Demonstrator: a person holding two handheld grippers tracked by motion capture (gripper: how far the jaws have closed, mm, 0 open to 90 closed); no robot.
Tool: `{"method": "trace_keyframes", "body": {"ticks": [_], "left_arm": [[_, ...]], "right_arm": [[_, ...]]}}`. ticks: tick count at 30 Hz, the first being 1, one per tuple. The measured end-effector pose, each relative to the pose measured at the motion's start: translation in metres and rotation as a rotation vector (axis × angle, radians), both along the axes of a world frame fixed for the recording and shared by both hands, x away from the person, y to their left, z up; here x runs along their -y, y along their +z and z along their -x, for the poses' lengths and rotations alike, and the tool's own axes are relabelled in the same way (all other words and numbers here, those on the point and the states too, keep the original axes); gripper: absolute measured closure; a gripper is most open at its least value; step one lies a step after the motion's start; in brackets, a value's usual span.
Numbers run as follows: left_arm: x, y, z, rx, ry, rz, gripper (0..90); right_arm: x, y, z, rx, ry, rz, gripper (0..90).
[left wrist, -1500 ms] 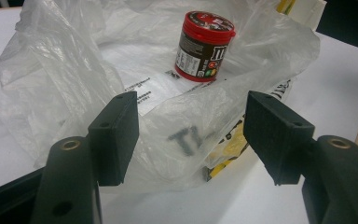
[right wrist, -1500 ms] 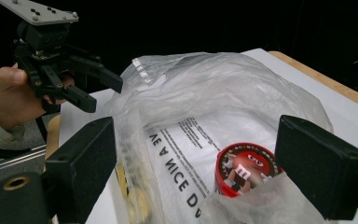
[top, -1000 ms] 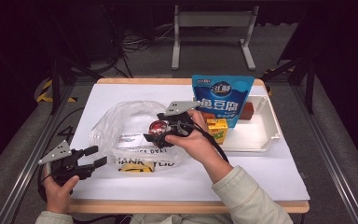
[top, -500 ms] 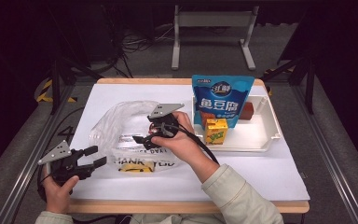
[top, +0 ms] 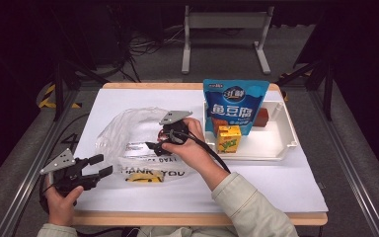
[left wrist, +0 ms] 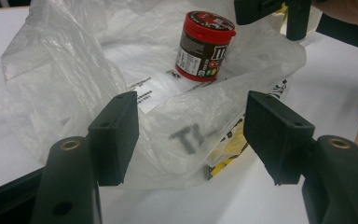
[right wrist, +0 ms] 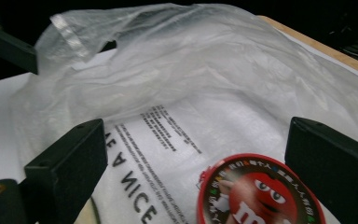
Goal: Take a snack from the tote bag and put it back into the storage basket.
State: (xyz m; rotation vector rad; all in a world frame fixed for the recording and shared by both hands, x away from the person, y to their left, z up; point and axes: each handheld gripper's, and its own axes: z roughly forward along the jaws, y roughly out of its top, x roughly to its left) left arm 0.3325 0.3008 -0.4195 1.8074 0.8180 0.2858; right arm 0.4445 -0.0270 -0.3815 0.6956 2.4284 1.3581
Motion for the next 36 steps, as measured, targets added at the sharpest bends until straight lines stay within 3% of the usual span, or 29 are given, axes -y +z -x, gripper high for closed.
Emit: {"method": "trace_keyframes", "body": {"ticks": [7, 21, 36], "left_arm": [[0.000, 0.000, 0.000, -0.001, 0.001, 0.002, 36.4], [0.000, 0.000, 0.000, 0.000, 0.000, 0.001, 36.4], [0.000, 0.000, 0.000, 0.000, 0.000, 0.000, 36.4]], "right_arm": [[0.007, -0.012, -0.008, 0.013, -0.042, 0.037, 5.2], [0.014, -0.033, -0.016, -0.027, -0.077, 0.069, 4.9], [0.014, -0.046, -0.018, -0.051, -0.066, 0.114, 8.9]]}}
